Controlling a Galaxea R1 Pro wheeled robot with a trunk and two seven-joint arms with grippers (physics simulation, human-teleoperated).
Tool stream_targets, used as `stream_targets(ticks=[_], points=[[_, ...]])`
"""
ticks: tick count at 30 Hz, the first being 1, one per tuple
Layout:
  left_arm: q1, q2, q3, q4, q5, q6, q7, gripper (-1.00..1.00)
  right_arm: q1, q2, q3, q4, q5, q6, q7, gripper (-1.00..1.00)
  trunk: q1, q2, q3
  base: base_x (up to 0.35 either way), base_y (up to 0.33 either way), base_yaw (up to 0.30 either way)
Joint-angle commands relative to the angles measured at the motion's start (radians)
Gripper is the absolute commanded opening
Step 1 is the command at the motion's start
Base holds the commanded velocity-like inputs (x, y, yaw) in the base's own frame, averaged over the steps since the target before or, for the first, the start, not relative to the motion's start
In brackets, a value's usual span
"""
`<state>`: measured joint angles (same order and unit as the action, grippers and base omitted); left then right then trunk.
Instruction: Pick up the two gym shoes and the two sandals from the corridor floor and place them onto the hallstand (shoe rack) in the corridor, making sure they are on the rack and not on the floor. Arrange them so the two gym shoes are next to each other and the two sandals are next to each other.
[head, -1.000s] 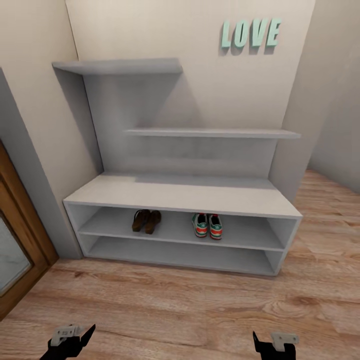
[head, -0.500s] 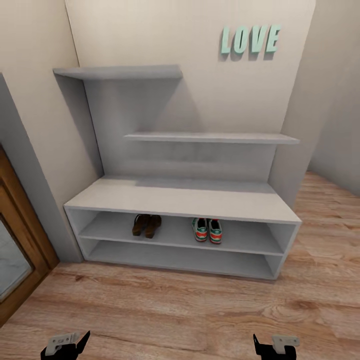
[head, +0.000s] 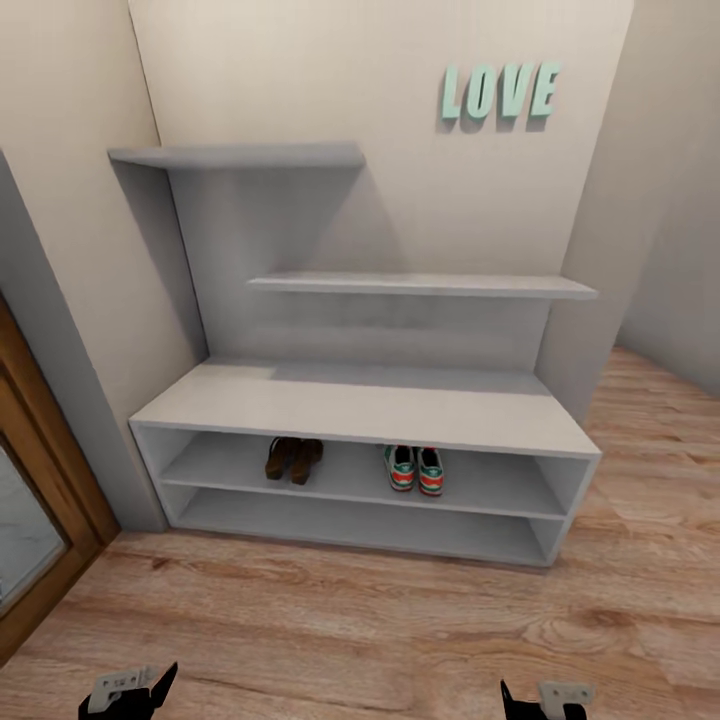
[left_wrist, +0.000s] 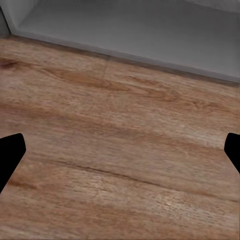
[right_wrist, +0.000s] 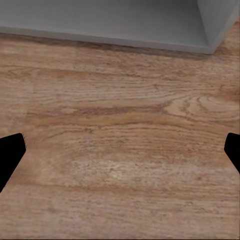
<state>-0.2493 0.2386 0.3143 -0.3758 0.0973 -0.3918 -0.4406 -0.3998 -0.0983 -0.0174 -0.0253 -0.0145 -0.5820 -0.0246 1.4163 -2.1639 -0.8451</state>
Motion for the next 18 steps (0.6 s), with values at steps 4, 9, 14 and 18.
stream_targets(ticks=[4, 9, 14, 18], points=[[-0.001, -0.001, 0.003, 0.001, 0.01, 0.002, -0.009, 1.0, 0.018, 0.003, -0.001, 0.001, -0.001, -0.003, 0.0, 1.0, -0.016, 0.028, 0.012, 0.0, 0.0, 0.0], [-0.001, 0.001, 0.004, 0.001, 0.01, 0.002, -0.009, 1.0, 0.032, 0.006, -0.001, 0.001, -0.001, -0.003, 0.0, 1.0, -0.035, 0.063, 0.027, 0.0, 0.0, 0.0], [-0.001, 0.002, 0.004, 0.001, 0.011, 0.002, -0.009, 1.0, 0.037, 0.008, -0.001, 0.001, -0.002, -0.002, 0.001, 1.0, -0.054, 0.098, 0.043, 0.0, 0.0, 0.0], [-0.001, 0.0, 0.004, 0.001, 0.011, 0.002, -0.009, 1.0, 0.038, 0.008, -0.001, 0.001, -0.002, -0.002, 0.001, 1.0, -0.069, 0.126, 0.056, 0.0, 0.0, 0.0]])
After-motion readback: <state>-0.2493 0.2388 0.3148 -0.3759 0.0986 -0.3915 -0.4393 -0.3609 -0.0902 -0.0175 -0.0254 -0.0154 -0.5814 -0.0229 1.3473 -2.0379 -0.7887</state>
